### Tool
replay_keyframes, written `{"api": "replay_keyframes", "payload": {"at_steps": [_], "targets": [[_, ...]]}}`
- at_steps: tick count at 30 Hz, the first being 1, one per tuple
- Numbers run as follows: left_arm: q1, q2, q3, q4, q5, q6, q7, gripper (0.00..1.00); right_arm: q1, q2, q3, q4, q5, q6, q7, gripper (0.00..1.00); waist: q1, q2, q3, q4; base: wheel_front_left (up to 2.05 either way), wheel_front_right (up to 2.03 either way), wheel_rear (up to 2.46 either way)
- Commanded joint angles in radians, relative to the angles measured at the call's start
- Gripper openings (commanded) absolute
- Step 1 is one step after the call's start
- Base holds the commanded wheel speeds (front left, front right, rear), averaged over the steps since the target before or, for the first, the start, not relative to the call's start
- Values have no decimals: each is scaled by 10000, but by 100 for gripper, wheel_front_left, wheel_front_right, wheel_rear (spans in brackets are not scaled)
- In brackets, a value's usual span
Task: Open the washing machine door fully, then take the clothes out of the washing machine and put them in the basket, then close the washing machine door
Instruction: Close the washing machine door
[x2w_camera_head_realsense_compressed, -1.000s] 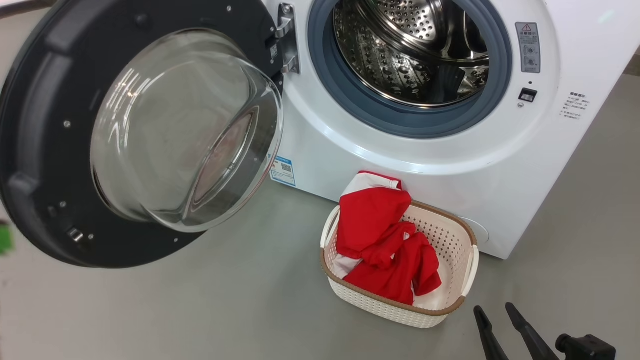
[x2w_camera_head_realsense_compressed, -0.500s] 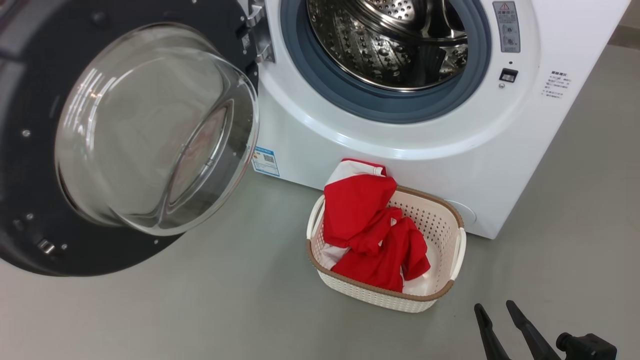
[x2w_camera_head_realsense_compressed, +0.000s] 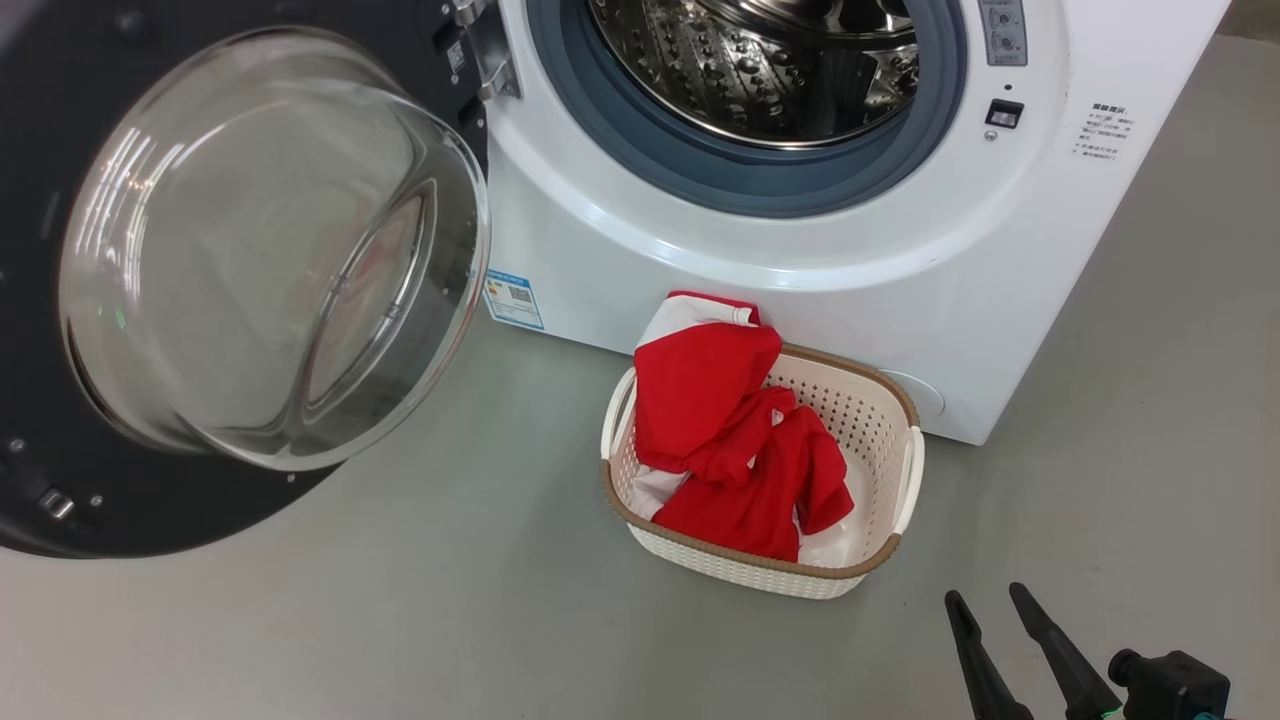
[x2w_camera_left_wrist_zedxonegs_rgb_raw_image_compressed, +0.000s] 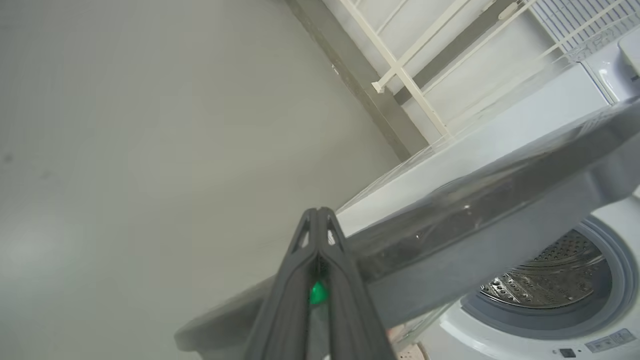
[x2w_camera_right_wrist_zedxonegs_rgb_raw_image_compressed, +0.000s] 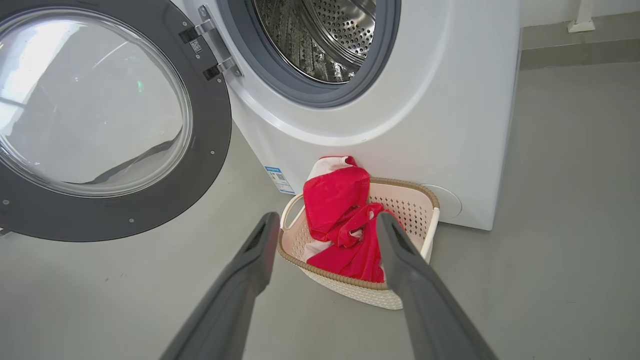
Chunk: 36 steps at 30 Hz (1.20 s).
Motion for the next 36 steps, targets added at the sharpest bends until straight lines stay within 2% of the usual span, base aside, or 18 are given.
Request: {"api": "replay_keyframes", "payload": {"at_steps": [1,7,13,27,36], "targets": [[-66,641,21,-583,-228,-66,332,0,-345,-130,260,-234,-20,73,-67,100,0,0,4,1,0,0,0],[830,534,-561,-2039,-1144,-67,1522,0,-380,-104,258,-214,-8,73,-67,100,0,0,-25,13,0,0,0],[1716,636,-978,-3442,-1928,-67,2151,0,-342,-135,220,-203,15,73,-67,100,0,0,-161,23,0,0,0],[2854,658,-2187,-6150,-3177,-67,2603,0,-252,-37,176,-220,9,73,-67,100,0,0,-385,-42,0,0,0],[3281,645,-3496,-8289,-3989,-67,2466,0,-157,2,169,-212,38,73,-67,100,0,0,-543,-242,0,0,0]]}}
